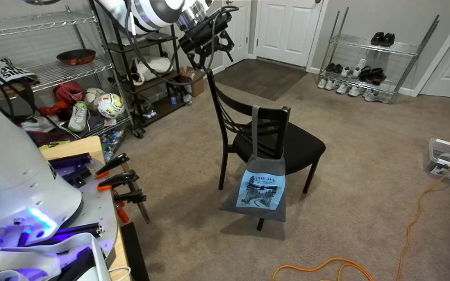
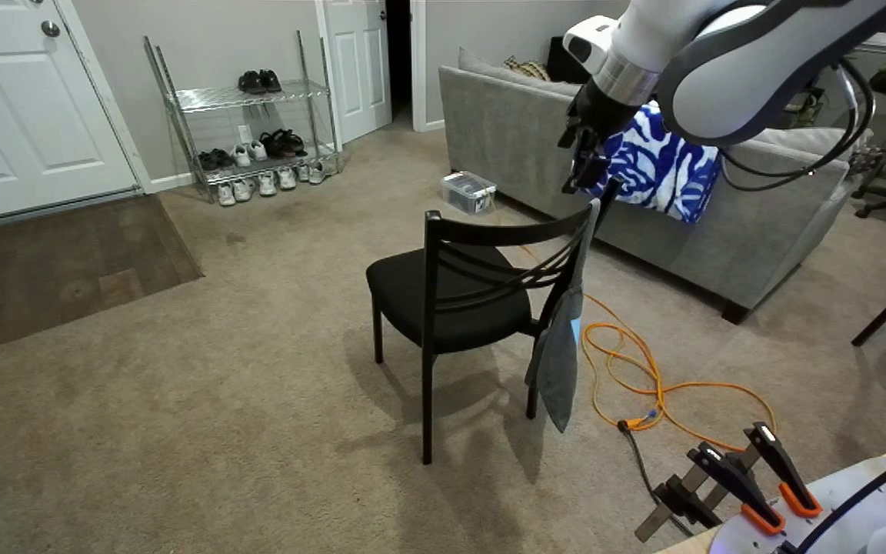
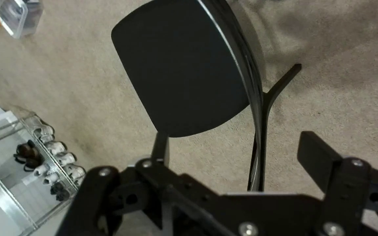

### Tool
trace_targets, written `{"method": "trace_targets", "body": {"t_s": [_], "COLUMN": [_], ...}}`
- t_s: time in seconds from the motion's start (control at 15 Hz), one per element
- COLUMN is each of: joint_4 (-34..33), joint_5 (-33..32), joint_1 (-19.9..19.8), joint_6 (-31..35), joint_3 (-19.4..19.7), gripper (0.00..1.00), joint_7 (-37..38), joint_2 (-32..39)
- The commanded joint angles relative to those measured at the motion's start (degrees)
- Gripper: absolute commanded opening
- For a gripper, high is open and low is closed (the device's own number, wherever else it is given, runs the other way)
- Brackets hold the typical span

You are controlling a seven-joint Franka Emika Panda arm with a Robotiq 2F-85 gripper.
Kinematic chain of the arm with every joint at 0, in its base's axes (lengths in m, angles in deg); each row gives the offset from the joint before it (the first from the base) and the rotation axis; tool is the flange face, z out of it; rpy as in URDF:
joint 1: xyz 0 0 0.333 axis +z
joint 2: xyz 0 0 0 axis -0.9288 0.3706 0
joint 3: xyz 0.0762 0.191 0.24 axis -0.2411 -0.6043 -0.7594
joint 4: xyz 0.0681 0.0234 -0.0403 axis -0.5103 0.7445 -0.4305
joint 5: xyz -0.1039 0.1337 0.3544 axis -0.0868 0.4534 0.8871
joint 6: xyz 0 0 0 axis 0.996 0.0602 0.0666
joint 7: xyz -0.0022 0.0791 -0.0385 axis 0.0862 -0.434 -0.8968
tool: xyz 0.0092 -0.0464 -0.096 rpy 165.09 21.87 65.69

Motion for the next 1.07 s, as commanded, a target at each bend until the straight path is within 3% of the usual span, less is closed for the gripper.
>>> {"method": "trace_targets", "body": {"t_s": [0.0,0.8,1.0], "joint_4": [-0.38,-0.86,-0.94], "joint_5": [-0.96,-2.09,-8.13], "joint_1": [-0.53,-0.69,-0.23], "joint_6": [0.71,2.01,-0.81], "joint_3": [-0.48,-0.3,0.62], "gripper": [1.0,1.0,1.0], "joint_7": [-1.35,-2.59,5.06], "joint_2": [0.58,1.46,1.99]}}
